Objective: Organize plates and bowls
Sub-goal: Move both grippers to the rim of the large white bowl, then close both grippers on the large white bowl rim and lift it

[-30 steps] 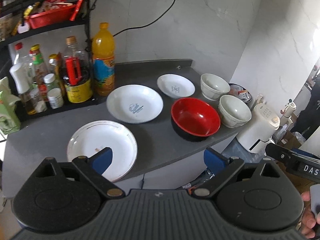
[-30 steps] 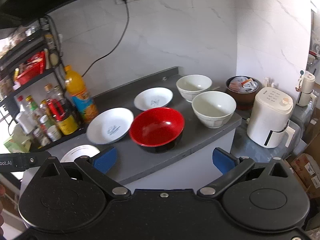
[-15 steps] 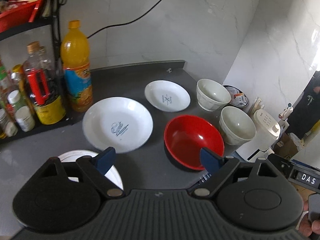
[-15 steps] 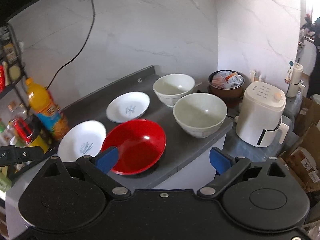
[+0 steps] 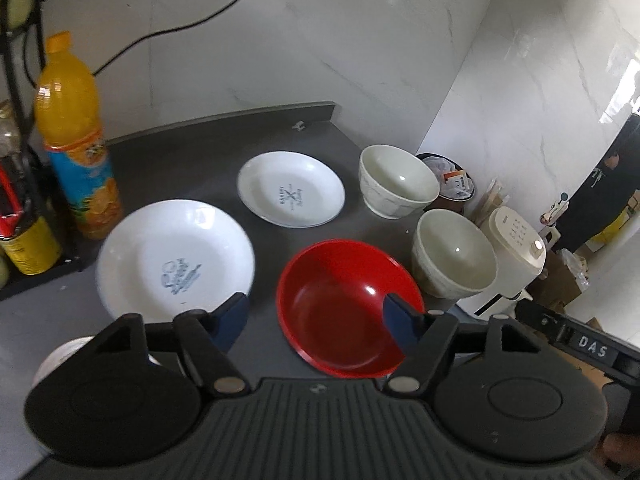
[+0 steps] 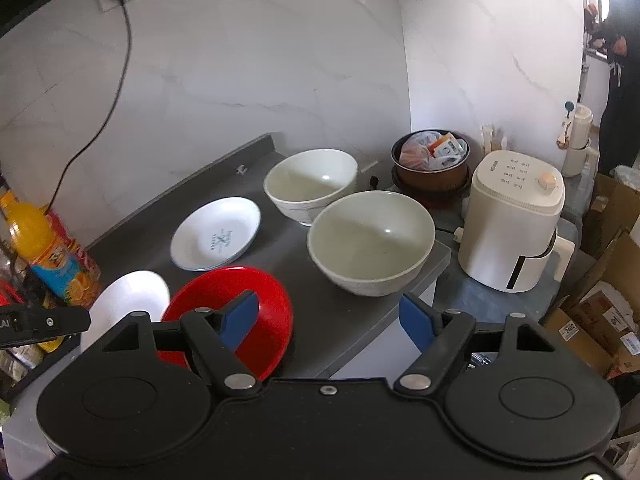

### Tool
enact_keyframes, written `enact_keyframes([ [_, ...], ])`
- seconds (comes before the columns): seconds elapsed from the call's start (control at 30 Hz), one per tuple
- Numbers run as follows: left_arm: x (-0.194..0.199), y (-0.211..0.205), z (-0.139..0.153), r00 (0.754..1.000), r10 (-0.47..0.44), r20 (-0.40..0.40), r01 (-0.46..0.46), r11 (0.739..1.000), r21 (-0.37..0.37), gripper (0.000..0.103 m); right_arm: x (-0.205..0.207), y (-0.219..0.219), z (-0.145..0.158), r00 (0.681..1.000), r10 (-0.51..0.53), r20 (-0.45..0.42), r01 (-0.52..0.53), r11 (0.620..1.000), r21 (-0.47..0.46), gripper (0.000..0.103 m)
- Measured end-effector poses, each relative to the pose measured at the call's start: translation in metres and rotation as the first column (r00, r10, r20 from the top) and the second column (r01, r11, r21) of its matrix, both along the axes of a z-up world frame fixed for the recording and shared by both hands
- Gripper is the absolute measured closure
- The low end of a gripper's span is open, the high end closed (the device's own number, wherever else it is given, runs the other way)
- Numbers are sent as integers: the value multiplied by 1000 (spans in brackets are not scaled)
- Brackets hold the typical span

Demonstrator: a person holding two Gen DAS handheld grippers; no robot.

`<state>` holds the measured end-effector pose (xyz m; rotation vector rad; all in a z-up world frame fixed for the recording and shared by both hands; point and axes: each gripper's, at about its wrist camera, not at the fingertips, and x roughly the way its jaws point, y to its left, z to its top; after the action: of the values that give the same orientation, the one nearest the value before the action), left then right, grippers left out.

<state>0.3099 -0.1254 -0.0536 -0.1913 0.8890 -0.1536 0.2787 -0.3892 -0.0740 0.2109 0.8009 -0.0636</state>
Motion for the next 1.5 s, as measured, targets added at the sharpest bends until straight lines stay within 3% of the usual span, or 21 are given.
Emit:
enact_keyframes([
  [0.33,57,-58,-3,998,55,-1,-55,998,-6,37,62,-68,-26,997,52,-60,-50,998,31,39],
  [0.53,84,-94,-18,994,95,-50,-96,995,-16,42,94,-97,-46,987,112,-112,-106,993,57,48],
  [0.7,102,-123,-34,990,97,-106,-101,994,-28,47,114,-110,-62,974,173,-147,-165,984,69,54],
  [0.8,111,-137,-42,988,100,-122,-103,994,-21,55,125,-117,-72,965,197,-172,-182,978,99,63],
  [1.03,135,-158,-63,979,96,-178,-108,992,-59,68,144,-126,-89,949,233,-210,-210,970,125,67],
  [1.5,171,-181,-111,943,130,-306,-141,990,-15,72,172,-136,-111,926,266,-267,-242,963,121,74],
])
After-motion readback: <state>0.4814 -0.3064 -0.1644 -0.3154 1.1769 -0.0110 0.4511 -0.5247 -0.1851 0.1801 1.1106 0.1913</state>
